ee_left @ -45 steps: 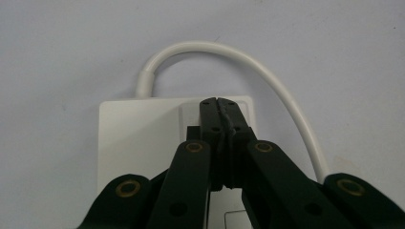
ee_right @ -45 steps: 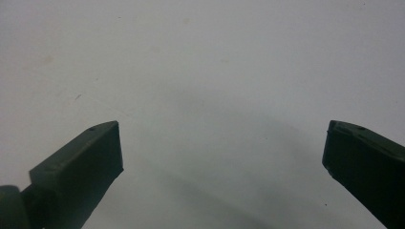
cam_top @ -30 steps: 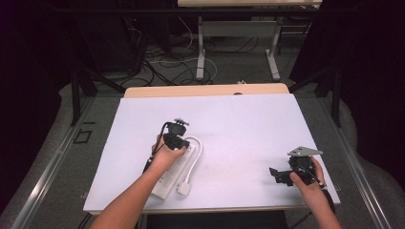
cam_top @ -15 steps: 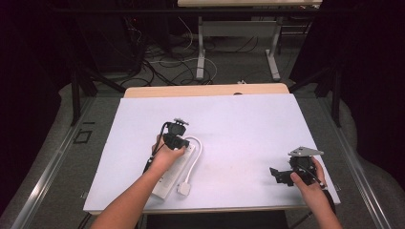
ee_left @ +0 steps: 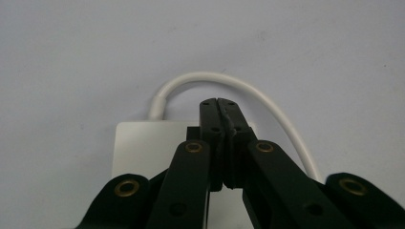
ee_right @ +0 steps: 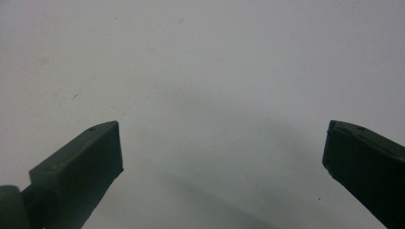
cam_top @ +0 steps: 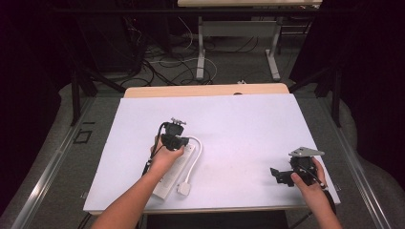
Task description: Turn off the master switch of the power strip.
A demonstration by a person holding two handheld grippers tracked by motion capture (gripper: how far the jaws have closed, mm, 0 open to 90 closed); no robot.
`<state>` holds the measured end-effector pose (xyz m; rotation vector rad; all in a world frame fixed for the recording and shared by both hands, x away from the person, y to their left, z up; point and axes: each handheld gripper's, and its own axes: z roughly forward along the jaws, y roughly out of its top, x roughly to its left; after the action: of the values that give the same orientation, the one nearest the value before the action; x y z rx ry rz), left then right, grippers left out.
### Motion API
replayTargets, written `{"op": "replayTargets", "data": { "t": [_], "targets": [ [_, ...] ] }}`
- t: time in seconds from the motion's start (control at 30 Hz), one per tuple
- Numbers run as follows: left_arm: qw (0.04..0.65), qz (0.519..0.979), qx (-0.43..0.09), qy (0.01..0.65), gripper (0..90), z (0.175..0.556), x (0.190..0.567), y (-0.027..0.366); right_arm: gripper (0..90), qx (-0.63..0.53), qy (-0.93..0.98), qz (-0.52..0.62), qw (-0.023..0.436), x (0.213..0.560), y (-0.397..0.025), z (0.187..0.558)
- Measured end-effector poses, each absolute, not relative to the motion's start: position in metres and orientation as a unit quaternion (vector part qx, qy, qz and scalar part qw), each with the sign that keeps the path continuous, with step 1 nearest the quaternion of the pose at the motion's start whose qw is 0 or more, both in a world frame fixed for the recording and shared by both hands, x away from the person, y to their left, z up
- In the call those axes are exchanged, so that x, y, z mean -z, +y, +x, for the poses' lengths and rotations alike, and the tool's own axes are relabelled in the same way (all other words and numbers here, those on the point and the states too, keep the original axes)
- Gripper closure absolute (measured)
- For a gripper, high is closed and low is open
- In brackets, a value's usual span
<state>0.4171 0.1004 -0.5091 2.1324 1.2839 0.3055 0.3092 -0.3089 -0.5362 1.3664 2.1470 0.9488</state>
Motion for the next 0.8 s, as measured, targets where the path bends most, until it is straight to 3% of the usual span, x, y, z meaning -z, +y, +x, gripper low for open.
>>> {"op": "replayTargets", "data": {
  "t": [0.23,0.8],
  "targets": [
    [0.341,0.798,-0.120,0.483,81.5,0.415,0.502,0.106,0.0,-0.341,0.773,0.493,0.210,0.537,-0.309,0.309],
    [0.367,0.783,-0.126,0.486,48.8,0.407,0.488,0.123,0.0,-0.342,0.771,0.493,0.211,0.536,-0.309,0.309]
  ]
}}
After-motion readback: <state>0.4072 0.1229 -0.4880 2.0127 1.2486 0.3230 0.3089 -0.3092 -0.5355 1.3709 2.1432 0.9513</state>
